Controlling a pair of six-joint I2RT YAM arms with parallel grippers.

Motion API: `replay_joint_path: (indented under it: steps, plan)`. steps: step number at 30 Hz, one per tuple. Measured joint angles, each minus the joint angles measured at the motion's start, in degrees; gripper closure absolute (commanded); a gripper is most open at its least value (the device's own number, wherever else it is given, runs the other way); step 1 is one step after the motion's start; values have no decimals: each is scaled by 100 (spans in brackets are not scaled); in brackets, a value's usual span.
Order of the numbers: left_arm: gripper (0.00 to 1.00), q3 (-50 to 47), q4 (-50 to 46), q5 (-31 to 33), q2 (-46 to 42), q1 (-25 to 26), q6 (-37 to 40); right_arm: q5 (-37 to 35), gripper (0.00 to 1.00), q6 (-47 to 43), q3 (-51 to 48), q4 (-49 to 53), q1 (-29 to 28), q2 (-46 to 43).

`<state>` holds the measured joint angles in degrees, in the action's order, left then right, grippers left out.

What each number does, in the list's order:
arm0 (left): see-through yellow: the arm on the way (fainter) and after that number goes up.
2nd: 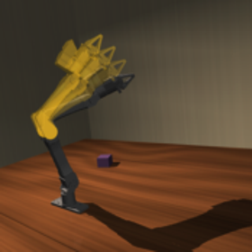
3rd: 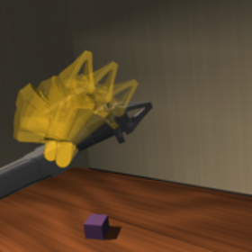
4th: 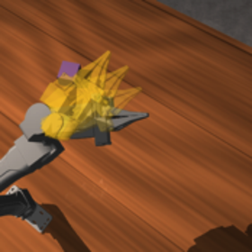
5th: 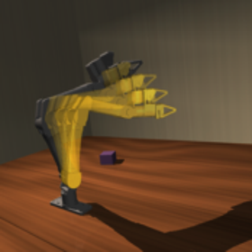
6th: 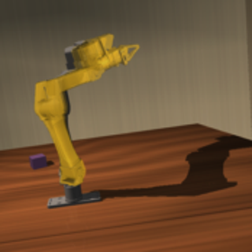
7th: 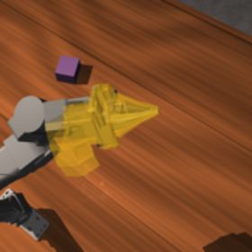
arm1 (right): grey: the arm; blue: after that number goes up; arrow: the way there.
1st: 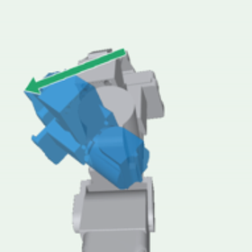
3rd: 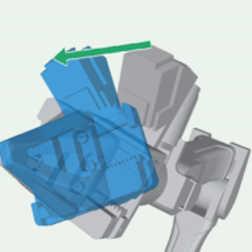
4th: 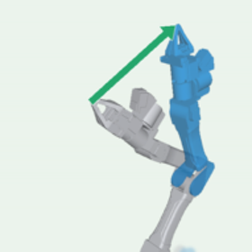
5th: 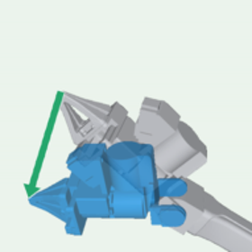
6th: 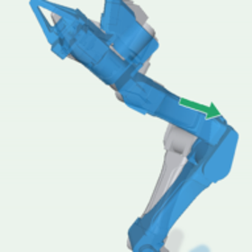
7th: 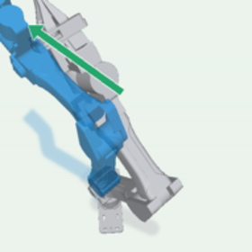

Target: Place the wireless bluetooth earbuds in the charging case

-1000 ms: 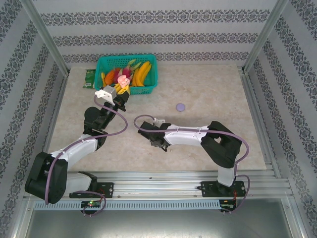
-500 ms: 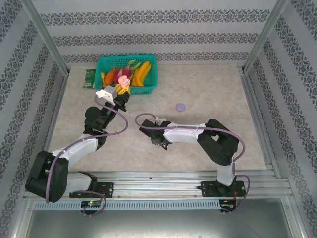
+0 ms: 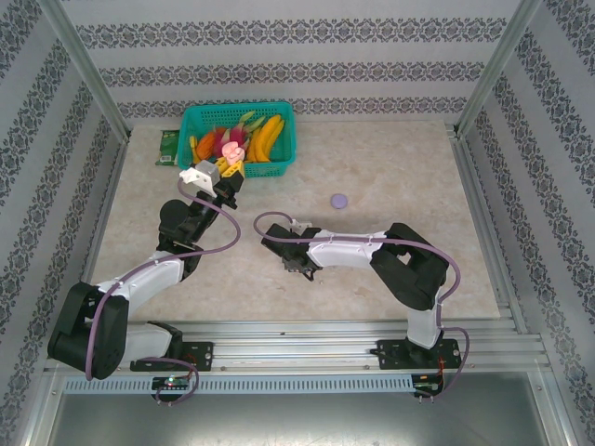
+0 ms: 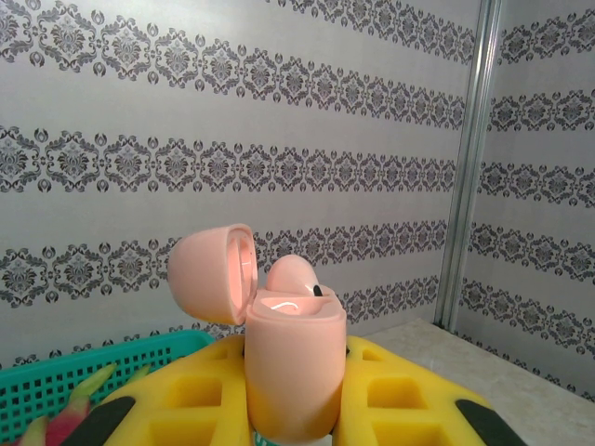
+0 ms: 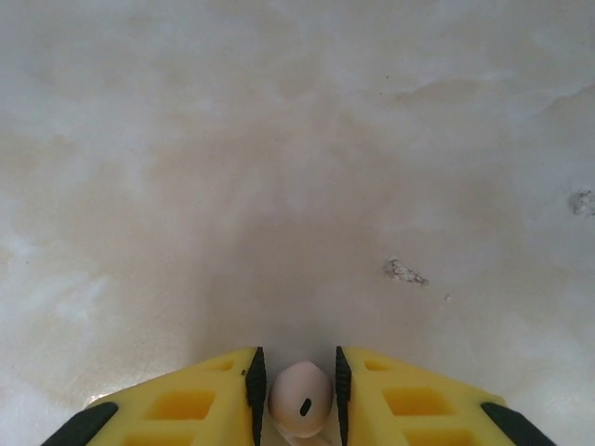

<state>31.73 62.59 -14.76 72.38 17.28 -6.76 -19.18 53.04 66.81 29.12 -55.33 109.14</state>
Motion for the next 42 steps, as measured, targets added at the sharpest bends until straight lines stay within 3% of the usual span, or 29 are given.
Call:
replay_joint_path:
  steps: [7, 20, 35, 42]
  plan:
    - [100, 0, 0, 0, 0, 2, -22, 13, 79, 83, -37, -63, -2, -24]
    - [100, 0, -2, 0, 0, 35, -22, 105, 80, 85, -542, -387, 48, -555]
    - [100, -240, 0, -44, 94, 37, -22, 146, 80, 57, -1097, -852, 503, -2323]
    - [100, -313, 13, -452, 553, 39, -85, 168, 80, -136, -1093, -933, 776, -3204]
